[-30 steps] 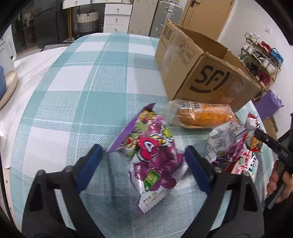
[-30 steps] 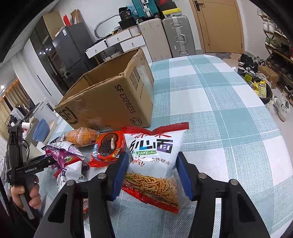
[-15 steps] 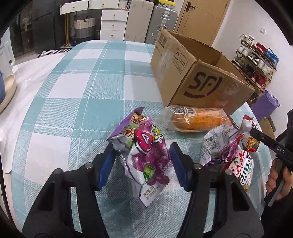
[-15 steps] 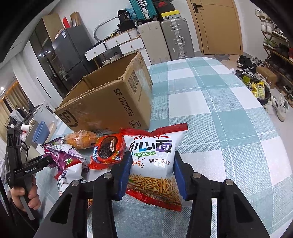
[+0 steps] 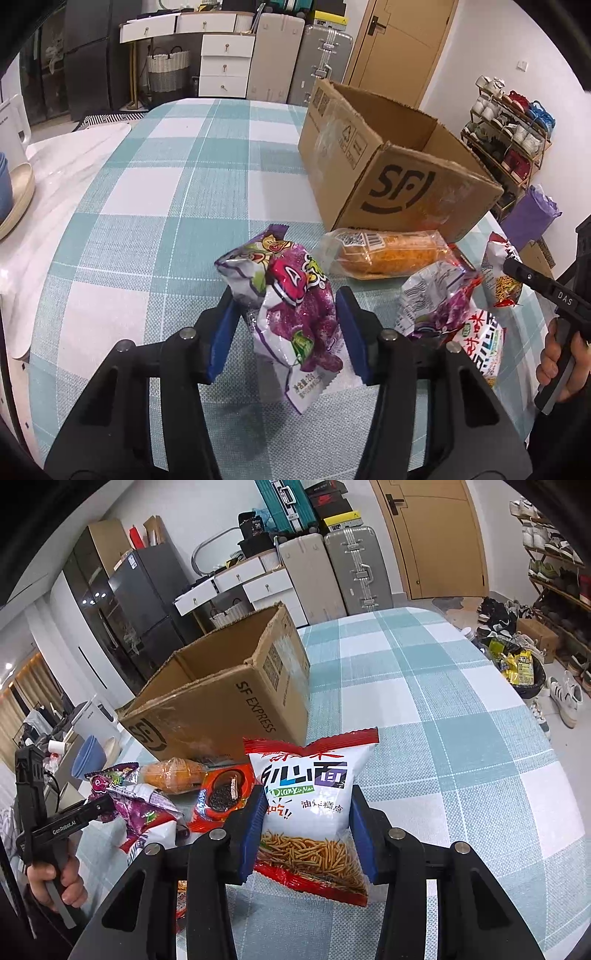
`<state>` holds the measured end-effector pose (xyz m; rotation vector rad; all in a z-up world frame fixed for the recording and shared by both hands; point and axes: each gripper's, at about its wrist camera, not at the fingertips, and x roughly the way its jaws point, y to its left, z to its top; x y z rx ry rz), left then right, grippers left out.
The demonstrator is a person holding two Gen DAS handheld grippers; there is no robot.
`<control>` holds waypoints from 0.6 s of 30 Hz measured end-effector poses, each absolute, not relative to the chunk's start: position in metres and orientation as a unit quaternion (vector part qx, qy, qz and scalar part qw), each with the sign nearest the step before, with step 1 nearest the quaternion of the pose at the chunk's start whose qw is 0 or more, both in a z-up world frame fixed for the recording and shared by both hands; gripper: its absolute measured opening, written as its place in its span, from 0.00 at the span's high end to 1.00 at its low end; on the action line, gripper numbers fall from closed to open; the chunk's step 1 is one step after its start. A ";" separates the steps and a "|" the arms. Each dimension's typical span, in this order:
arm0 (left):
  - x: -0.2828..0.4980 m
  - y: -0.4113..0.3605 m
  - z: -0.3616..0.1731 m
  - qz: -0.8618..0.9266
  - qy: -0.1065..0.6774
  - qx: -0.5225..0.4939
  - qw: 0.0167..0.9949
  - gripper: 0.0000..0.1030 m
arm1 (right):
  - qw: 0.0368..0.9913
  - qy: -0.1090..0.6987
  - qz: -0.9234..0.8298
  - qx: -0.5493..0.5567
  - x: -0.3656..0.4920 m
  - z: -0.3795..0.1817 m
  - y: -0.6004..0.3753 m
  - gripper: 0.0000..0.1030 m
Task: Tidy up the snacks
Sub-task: 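Lift the purple candy bag and noodle snack bag and carry both over the box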
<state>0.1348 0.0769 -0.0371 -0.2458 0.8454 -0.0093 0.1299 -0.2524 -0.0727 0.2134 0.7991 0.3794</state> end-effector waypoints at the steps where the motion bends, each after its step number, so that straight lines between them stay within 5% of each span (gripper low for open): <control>1: 0.134 0.077 -0.036 -0.005 0.407 -0.119 0.905 0.52 | 0.899 0.384 0.184 0.105 0.129 -0.072 -0.253 0.57; 18: 0.119 0.084 -0.004 -0.012 0.351 -0.137 0.926 0.53 | 0.915 0.324 0.201 0.132 0.115 -0.044 -0.262 0.58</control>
